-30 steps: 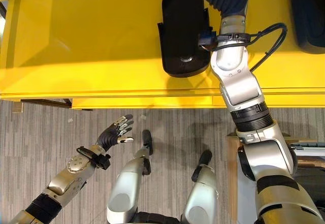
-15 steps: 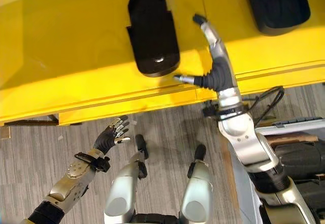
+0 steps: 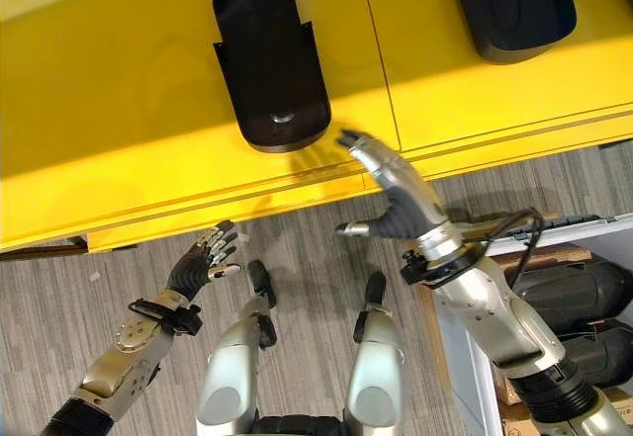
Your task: Move parts from the plastic box to the shelf.
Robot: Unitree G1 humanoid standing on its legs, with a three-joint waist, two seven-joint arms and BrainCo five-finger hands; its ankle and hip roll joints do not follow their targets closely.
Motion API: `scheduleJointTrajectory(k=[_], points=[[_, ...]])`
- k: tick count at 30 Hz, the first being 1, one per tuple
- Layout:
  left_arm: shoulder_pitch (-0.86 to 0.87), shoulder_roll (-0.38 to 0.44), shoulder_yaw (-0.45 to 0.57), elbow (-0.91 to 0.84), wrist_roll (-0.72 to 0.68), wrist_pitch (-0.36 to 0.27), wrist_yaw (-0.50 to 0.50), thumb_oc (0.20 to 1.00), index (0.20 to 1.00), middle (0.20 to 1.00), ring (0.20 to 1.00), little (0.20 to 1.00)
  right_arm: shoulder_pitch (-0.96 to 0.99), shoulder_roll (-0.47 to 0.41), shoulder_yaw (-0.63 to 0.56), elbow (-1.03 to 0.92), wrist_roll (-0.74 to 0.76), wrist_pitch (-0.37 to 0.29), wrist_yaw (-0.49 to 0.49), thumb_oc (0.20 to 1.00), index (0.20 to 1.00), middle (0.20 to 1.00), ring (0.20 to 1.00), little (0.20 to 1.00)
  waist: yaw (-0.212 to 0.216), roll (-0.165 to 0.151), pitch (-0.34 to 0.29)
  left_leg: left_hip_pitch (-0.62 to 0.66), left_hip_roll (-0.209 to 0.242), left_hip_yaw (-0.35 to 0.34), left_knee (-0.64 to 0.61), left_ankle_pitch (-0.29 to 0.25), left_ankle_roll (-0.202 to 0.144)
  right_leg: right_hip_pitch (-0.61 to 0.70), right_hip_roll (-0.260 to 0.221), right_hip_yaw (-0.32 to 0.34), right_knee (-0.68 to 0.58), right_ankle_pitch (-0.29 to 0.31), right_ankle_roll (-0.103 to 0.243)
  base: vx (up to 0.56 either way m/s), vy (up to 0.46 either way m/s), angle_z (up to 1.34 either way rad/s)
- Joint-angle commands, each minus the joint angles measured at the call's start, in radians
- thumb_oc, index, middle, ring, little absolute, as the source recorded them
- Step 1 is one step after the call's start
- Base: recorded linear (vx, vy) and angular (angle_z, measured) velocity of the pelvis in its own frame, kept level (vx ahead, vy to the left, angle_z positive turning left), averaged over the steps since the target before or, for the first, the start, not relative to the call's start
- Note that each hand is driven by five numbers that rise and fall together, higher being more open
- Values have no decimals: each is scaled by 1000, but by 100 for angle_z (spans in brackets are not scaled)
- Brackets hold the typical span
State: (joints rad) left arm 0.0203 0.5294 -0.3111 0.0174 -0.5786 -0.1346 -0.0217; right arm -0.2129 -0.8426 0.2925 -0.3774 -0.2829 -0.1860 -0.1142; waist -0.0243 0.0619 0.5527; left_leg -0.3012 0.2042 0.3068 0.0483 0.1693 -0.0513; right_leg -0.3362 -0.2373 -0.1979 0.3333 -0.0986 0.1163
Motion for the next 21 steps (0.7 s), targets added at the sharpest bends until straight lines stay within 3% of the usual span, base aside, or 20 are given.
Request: scheduleJointTrajectory(k=[1, 5, 13, 21], points=[[33, 74, 19, -85, -28, -51, -4, 1000, 1000, 1000, 1000, 1000, -76, -27, 30, -30, -85, -41, 10, 1000, 1000, 1000, 1000, 1000, 28, -53, -33, 37, 63, -29, 107, -153, -40, 18, -20, -25, -37, 23, 23, -1, -64, 4], [19, 104, 6, -74, -34, -48, -10, 1000, 1000, 1000, 1000, 1000, -150, -81, 132, 9, -130, -45, 5, 1000, 1000, 1000, 1000, 1000, 52, -62, -33, 29, 65, -45, 110, -151, -40, 26, -15, -44, -39, 22, 22, 3, -73, 8], [-11, 138, -12, -72, -32, -24, -31, 1000, 1000, 1000, 1000, 1000, -373, -106, 341, 78, -129, 82, 98, 1000, 1000, 1000, 1000, 1000, 104, -79, -33, 27, 69, -69, 113, -147, -45, 47, -6, -73, -38, 16, 14, 11, -62, 8], [-13, 148, -6, -68, -27, -3, -48, 1000, 1000, 1000, 1000, 1000, -423, -88, 390, 122, -170, 138, 106, 1000, 1000, 1000, 1000, 1000, 125, -85, -33, 33, 67, -80, 112, -146, -45, 63, -4, -86, -35, 13, 11, 12, -25, 9]])
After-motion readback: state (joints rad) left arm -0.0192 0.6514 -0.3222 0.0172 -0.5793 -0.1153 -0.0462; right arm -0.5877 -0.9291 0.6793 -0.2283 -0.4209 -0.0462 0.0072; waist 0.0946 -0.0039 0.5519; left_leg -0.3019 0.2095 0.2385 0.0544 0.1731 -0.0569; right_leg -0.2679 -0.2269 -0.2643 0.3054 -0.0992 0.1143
